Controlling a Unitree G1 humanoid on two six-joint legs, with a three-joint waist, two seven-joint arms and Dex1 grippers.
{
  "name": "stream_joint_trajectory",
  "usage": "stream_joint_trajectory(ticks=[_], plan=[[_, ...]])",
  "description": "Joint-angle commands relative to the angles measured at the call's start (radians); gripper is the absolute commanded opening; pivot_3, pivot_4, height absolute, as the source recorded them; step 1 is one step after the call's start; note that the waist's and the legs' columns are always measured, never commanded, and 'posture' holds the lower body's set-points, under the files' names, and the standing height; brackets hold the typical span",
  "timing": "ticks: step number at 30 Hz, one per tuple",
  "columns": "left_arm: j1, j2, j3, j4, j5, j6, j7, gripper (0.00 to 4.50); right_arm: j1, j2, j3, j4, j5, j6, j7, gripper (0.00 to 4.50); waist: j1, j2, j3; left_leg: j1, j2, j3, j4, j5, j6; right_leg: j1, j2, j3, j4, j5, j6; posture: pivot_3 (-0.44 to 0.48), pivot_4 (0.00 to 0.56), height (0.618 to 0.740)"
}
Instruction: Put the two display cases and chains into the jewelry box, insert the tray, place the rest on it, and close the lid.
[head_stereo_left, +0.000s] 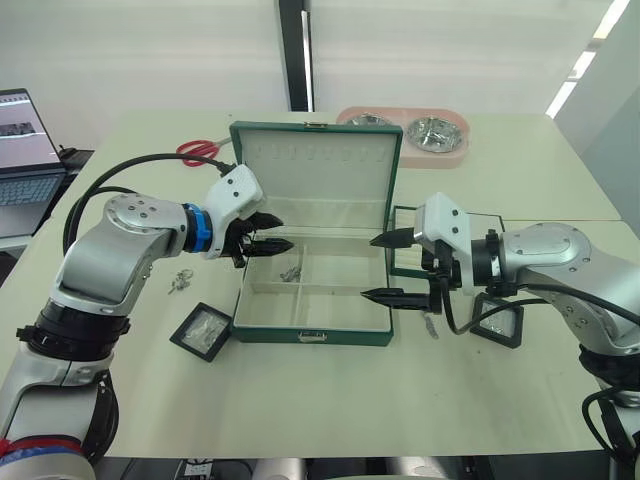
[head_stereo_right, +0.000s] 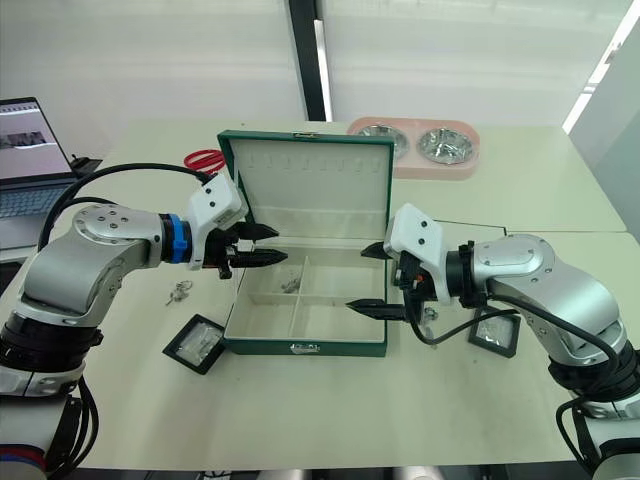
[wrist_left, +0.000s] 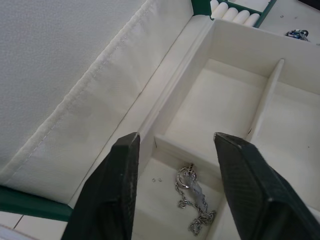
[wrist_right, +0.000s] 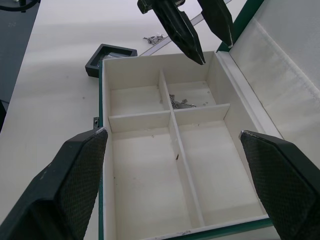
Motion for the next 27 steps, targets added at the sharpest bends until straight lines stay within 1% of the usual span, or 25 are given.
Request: stream_joint_trajectory(ticks=[1,4,6,8,11,14,16,21,24,27], plan=[[-0.015,0.011,0.055,-0.051,-0.016,0.001,0.002,3.58,-0.016,-0.005,-0.028,-0.016,0.003,-0.011,0.002,4.50,0.000,0.000,0.000,0.000,0.000,0.000,0.000,0.000,0.000,0.000,0.000,0.000,0.000,0.000,0.000,0.000,0.150,0.740],[-0.015,-0.004,0.112,-0.075,-0.067,0.004,0.000,4.47,-0.015,0.000,-0.039,-0.009,-0.006,-0.036,-0.001,4.50,0.000,0.000,0.000,0.000,0.000,0.000,0.000,0.001,-0.001,0.000,0.000,0.000,0.000,0.000,0.000,0.000,0.150,0.740],[-0.005,-0.018,0.177,-0.105,-0.145,0.029,-0.011,4.47,-0.009,0.003,-0.061,-0.007,-0.009,-0.064,-0.005,4.50,0.000,0.000,0.000,0.000,0.000,0.000,0.000,0.000,-0.001,0.000,0.000,0.000,0.000,0.000,0.000,0.000,0.150,0.740],[0.005,-0.030,0.230,-0.122,-0.198,0.059,0.006,4.47,0.005,0.006,-0.089,-0.007,-0.006,-0.094,-0.009,4.50,0.001,0.000,0.000,-0.001,0.000,0.000,0.000,0.001,-0.001,0.000,0.000,0.000,0.000,0.000,0.000,0.000,0.150,0.740],[0.067,-0.023,0.314,-0.137,-0.229,0.034,0.014,4.47,0.052,-0.005,-0.162,-0.015,0.004,-0.133,-0.016,4.50,0.000,0.000,0.000,0.000,0.000,0.000,0.000,0.001,-0.002,0.000,0.000,0.000,0.000,0.000,0.000,0.000,0.150,0.740],[0.137,-0.004,0.424,-0.128,-0.250,0.006,0.022,4.47,0.121,-0.041,-0.249,-0.019,-0.004,-0.144,-0.033,4.50,0.000,0.000,0.000,0.000,0.000,0.000,0.000,0.002,-0.003,0.000,0.000,0.000,0.000,0.000,0.000,0.000,0.150,0.740],[0.186,0.003,0.497,-0.092,-0.238,-0.035,0.034,4.47,0.193,-0.078,-0.315,-0.019,-0.035,-0.176,-0.039,4.50,0.002,-0.001,0.000,0.000,0.000,0.000,0.000,0.002,-0.003,0.000,0.000,0.000,0.000,0.000,0.000,0.000,0.150,0.740],[0.355,0.042,0.603,0.004,-0.177,-0.157,0.023,4.47,0.407,-0.127,-0.489,-0.002,-0.100,-0.303,-0.013,4.50,0.004,-0.001,0.000,0.001,0.000,0.000,0.000,0.001,-0.002,0.002,0.000,0.000,-0.001,0.000,0.000,0.000,0.150,0.740],[0.474,0.060,0.665,0.066,-0.158,-0.208,-0.008,4.47,0.567,-0.152,-0.597,0.013,-0.134,-0.363,0.039,4.50,0.004,-0.001,0.000,0.002,0.000,0.000,0.000,0.000,0.000,0.002,0.000,0.000,-0.001,0.000,0.000,0.000,0.150,0.740],[0.614,0.077,0.703,0.173,-0.102,-0.331,-0.061,4.47,0.701,-0.166,-0.681,0.058,-0.175,-0.424,0.078,4.50,0.001,-0.001,0.000,0.002,0.000,0.000,0.000,-0.001,0.001,0.003,0.000,0.000,-0.001,0.000,0.000,0.000,0.150,0.740]])
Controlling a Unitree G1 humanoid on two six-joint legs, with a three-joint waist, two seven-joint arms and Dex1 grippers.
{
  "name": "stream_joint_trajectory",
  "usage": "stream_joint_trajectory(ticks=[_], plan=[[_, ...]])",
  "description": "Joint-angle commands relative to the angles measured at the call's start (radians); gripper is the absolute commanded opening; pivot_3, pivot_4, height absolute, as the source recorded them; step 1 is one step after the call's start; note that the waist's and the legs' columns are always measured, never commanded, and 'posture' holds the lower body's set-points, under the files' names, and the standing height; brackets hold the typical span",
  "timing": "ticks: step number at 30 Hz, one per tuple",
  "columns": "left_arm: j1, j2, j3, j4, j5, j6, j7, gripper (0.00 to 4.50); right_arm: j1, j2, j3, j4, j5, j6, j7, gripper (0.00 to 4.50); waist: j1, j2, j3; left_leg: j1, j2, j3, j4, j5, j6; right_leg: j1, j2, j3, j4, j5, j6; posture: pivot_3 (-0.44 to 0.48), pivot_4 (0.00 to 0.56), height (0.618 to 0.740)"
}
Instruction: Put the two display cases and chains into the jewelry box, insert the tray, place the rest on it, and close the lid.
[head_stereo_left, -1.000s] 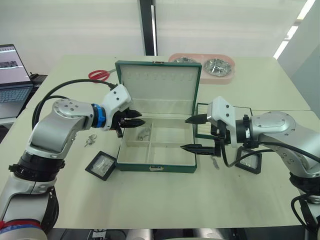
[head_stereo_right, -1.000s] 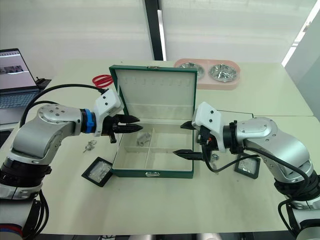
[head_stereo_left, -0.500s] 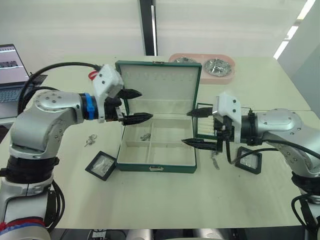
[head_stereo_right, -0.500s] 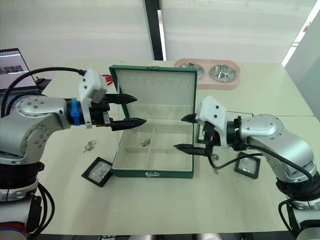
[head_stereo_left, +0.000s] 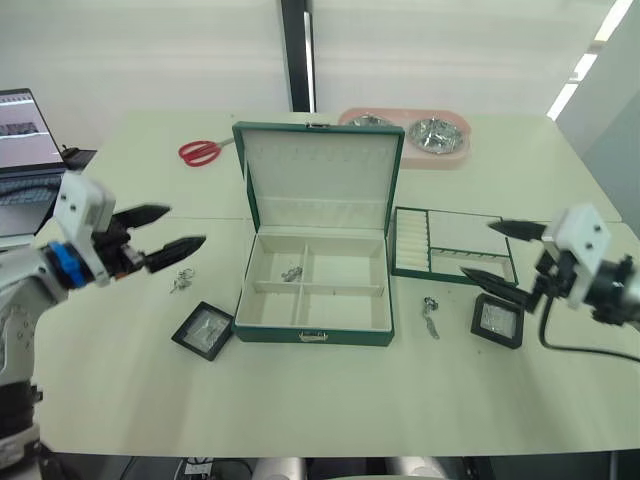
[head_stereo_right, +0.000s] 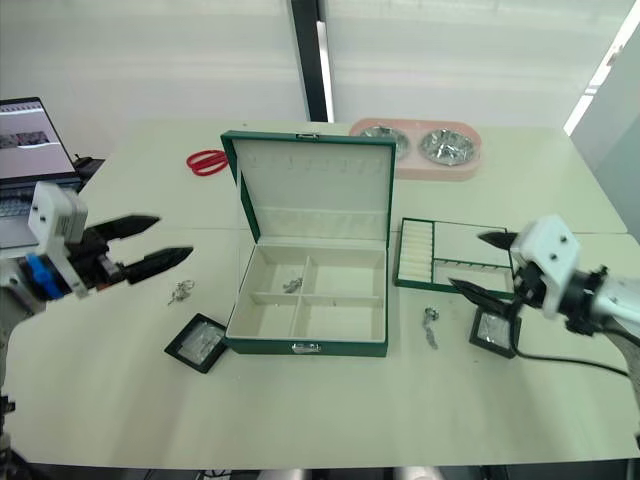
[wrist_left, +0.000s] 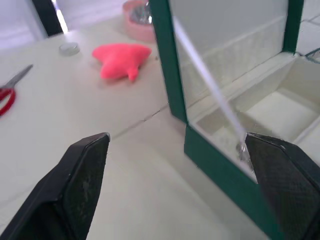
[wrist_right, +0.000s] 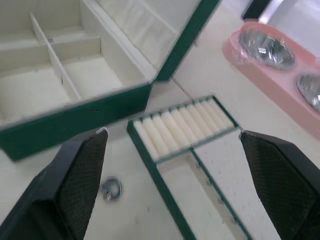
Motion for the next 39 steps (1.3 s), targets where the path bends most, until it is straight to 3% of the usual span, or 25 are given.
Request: stream_joint_trajectory(ticks=[1,8,15,39], plan=[[0.124,0.036,0.081,0.117,0.062,-0.165,-0.073,4.47,0.118,-0.029,-0.126,0.044,-0.055,-0.103,0.061,4.50,-0.002,0.000,0.000,0.001,0.000,0.001,0.000,0.000,0.000,0.000,0.000,0.001,0.000,0.000,0.000,0.000,0.150,0.740],[0.287,0.052,0.141,0.357,0.100,-0.342,-0.137,4.47,0.338,-0.040,-0.257,0.188,-0.114,-0.246,0.180,4.50,-0.001,0.000,0.000,0.001,0.000,0.000,-0.001,0.000,0.001,0.001,0.000,0.000,0.000,0.000,0.000,0.000,0.150,0.740],[0.346,0.043,0.152,0.433,0.096,-0.393,-0.142,4.47,0.451,-0.037,-0.319,0.280,-0.123,-0.290,0.247,4.50,0.000,0.000,0.000,0.001,0.000,0.000,-0.001,-0.001,0.001,0.001,-0.001,0.000,0.000,0.000,0.000,0.000,0.150,0.740],[0.358,-0.008,0.154,0.345,0.049,-0.323,-0.080,4.47,0.451,-0.044,-0.326,0.278,-0.093,-0.320,0.248,4.50,-0.001,0.000,0.000,0.002,0.000,0.001,-0.002,-0.001,0.000,0.001,-0.001,0.000,0.000,0.000,0.000,0.000,0.150,0.740]])
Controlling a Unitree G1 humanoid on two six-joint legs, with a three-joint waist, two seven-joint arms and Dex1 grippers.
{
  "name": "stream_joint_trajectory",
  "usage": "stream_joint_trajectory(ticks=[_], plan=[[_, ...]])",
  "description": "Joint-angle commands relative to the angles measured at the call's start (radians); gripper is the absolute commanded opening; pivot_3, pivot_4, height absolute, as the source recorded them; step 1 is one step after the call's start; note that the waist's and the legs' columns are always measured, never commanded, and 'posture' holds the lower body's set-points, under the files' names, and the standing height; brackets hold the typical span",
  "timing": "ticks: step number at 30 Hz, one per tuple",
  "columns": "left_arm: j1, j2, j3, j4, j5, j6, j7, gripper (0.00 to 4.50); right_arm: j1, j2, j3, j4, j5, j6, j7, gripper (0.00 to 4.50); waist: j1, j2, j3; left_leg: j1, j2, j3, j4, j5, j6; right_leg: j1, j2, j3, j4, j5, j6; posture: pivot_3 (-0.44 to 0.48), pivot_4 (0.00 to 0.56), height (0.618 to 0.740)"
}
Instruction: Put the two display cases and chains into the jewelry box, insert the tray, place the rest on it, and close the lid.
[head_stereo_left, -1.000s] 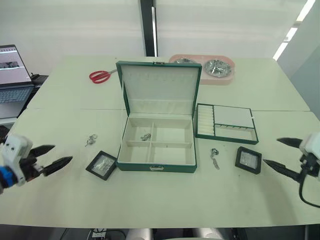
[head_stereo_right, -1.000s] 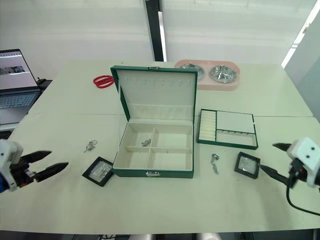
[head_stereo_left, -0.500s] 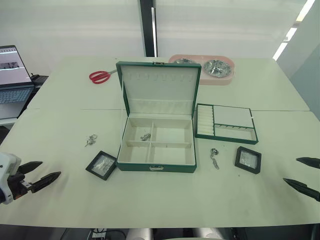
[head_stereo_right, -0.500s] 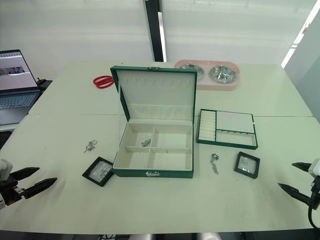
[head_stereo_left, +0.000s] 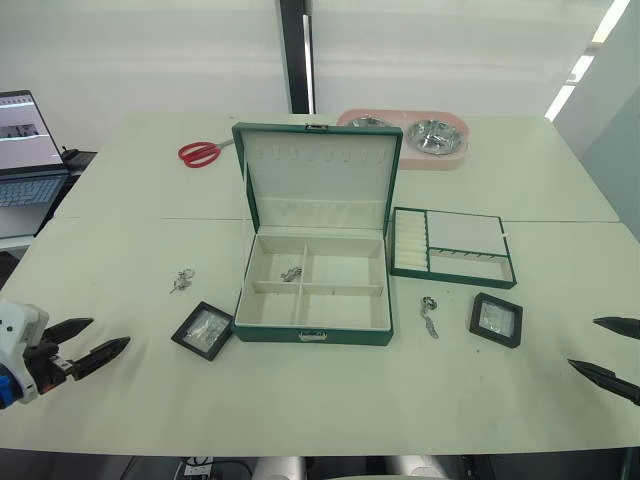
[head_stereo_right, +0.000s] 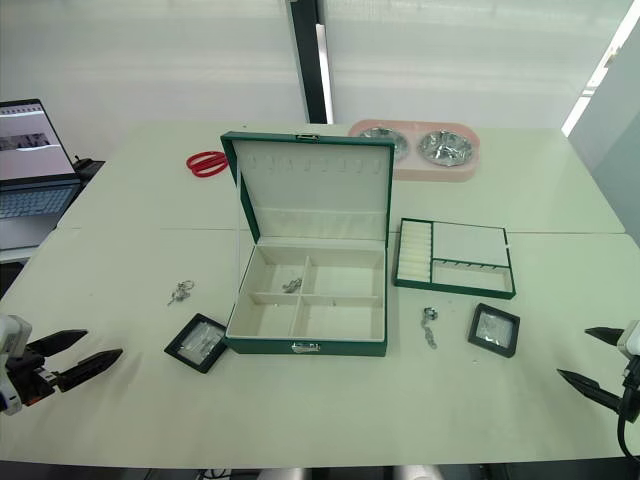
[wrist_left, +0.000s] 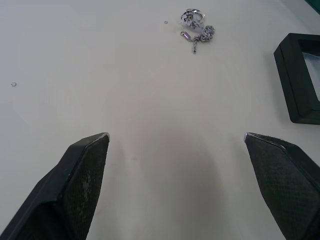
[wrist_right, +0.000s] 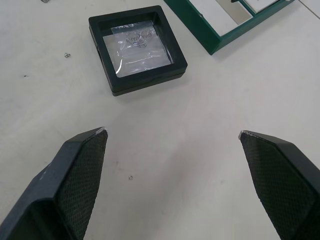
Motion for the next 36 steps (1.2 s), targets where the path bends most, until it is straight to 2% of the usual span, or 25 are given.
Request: stream_joint_trajectory(ticks=[1,7,11,15,19,23,26,28,36], plan=[[0.013,-0.008,0.046,-0.030,-0.026,0.010,0.023,4.47,-0.044,-0.021,-0.033,-0.061,0.050,0.030,-0.002,4.50,-0.002,0.000,0.000,0.000,0.000,0.000,0.000,0.000,0.000,0.000,0.000,0.000,0.000,0.000,0.000,0.000,0.150,0.740],[0.032,-0.040,0.072,-0.069,-0.058,0.052,0.076,4.47,-0.267,-0.091,0.097,-0.231,0.200,0.208,-0.030,4.50,-0.008,0.001,0.000,0.001,0.001,0.001,0.000,0.000,0.000,0.000,0.000,0.000,0.001,0.000,0.000,0.000,0.150,0.740],[0.043,-0.083,0.084,-0.128,-0.071,0.067,0.136,4.47,-0.520,-0.117,0.271,-0.315,0.324,0.328,-0.068,4.50,-0.003,0.001,0.000,0.000,0.000,0.000,0.001,0.000,0.000,0.000,0.000,0.000,0.000,0.000,0.000,0.000,0.150,0.740],[0.049,-0.141,0.095,-0.241,-0.117,0.153,0.212,4.47,-0.801,-0.072,0.477,-0.335,0.400,0.441,-0.102,4.50,-0.003,0.000,0.000,0.000,0.000,-0.001,0.001,0.000,0.000,0.000,0.000,-0.001,0.000,0.000,0.000,0.000,0.150,0.740],[0.036,-0.206,0.089,-0.353,-0.151,0.224,0.311,4.47,-0.986,0.009,0.620,-0.300,0.411,0.497,-0.115,4.50,0.002,-0.001,-0.001,-0.001,0.000,-0.002,0.002,0.000,0.000,0.000,0.000,-0.001,0.000,0.000,0.000,0.000,0.150,0.740],[0.007,-0.281,0.065,-0.448,-0.168,0.258,0.410,4.47,-1.081,0.076,0.710,-0.270,0.398,0.508,-0.101,4.50,0.001,-0.001,-0.001,-0.002,0.000,-0.003,0.002,0.000,0.000,0.000,0.000,-0.001,0.000,0.000,0.000,0.000,0.150,0.740],[-0.023,-0.314,0.030,-0.483,-0.146,0.256,0.470,3.86,-1.117,0.112,0.756,-0.259,0.386,0.506,-0.094,4.50,0.001,-0.001,-0.001,-0.002,0.000,-0.003,0.002,0.000,0.000,0.000,0.000,-0.002,0.000,0.000,0.000,0.000,0.150,0.740],[-0.050,-0.329,0.018,-0.490,-0.147,0.277,0.517,3.28,-1.129,0.127,0.772,-0.256,0.378,0.505,-0.093,4.50,0.001,-0.001,-0.001,-0.002,0.000,-0.002,0.002,0.000,0.000,0.000,0.000,-0.002,0.000,0.000,0.000,0.000,0.150,0.740],[-0.173,-0.315,-0.080,-0.445,-0.097,0.350,0.618,3.28,-1.173,0.179,0.845,-0.258,0.295,0.509,-0.135,4.50,0.000,-0.002,-0.001,-0.002,0.000,-0.002,0.003,0.000,0.000,0.000,0.000,-0.002,0.001,0.000,0.000,0.000,0.150,0.740]])
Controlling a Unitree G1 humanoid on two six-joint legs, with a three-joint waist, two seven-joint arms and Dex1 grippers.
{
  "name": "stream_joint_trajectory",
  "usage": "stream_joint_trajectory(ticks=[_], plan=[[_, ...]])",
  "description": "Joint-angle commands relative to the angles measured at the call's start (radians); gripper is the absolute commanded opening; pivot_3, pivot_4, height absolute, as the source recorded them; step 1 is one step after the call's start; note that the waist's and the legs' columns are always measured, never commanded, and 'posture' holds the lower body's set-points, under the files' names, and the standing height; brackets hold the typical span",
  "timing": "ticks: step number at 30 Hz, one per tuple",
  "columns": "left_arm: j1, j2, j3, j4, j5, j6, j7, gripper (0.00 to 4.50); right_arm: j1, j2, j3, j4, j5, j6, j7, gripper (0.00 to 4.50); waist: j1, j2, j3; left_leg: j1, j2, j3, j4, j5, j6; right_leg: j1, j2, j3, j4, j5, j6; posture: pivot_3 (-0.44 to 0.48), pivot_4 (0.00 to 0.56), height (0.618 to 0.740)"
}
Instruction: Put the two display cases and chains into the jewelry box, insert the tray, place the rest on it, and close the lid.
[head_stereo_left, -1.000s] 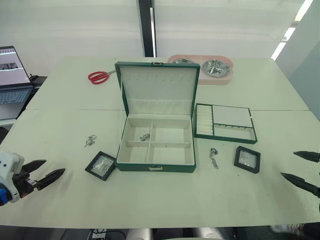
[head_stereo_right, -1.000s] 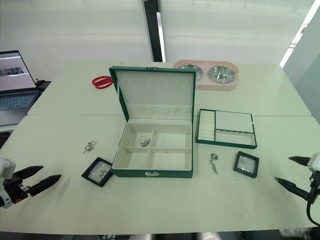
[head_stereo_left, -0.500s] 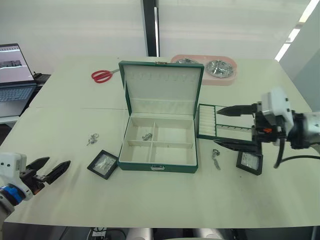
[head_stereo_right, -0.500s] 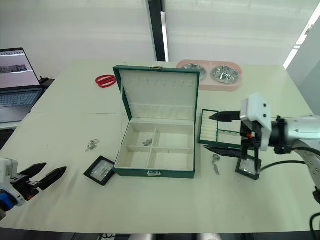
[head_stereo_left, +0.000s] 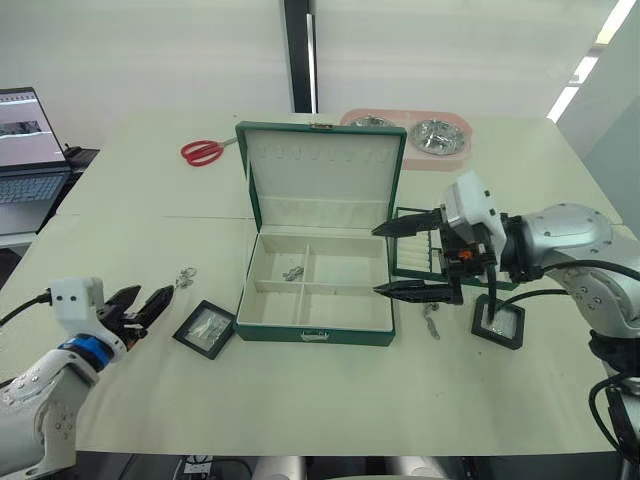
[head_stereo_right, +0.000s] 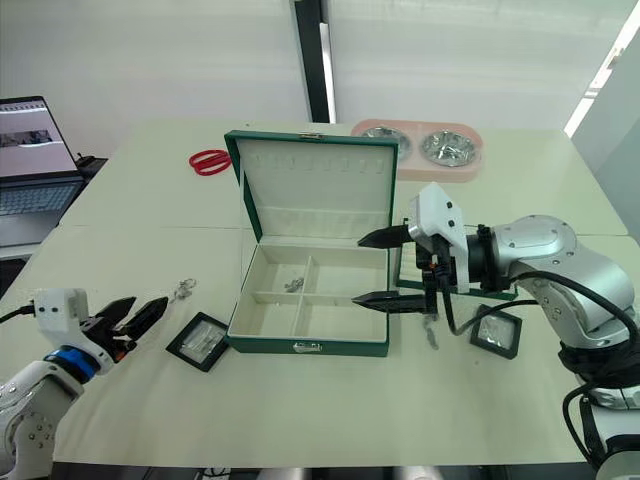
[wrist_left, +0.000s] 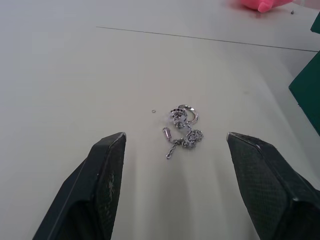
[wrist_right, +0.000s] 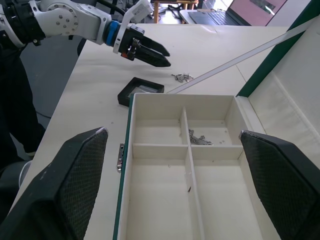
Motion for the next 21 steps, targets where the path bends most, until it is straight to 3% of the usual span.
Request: stream_joint_trajectory(ticks=[1,21], plan=[[-0.044,0.027,-0.027,0.016,0.032,0.029,0.037,3.28,-0.025,0.018,0.007,-0.025,-0.030,-0.008,-0.027,4.50,0.000,0.000,0.000,0.000,0.000,0.000,0.000,0.000,0.000,0.000,0.000,0.000,0.000,0.000,0.000,0.000,0.150,0.740],[-0.149,0.073,-0.182,0.150,0.168,0.055,0.020,3.28,-0.018,0.069,0.018,-0.084,-0.043,0.035,-0.081,4.50,0.001,0.000,0.000,0.000,0.000,0.000,0.000,0.000,0.000,0.000,0.000,0.000,0.000,0.000,0.000,0.000,0.150,0.740]])
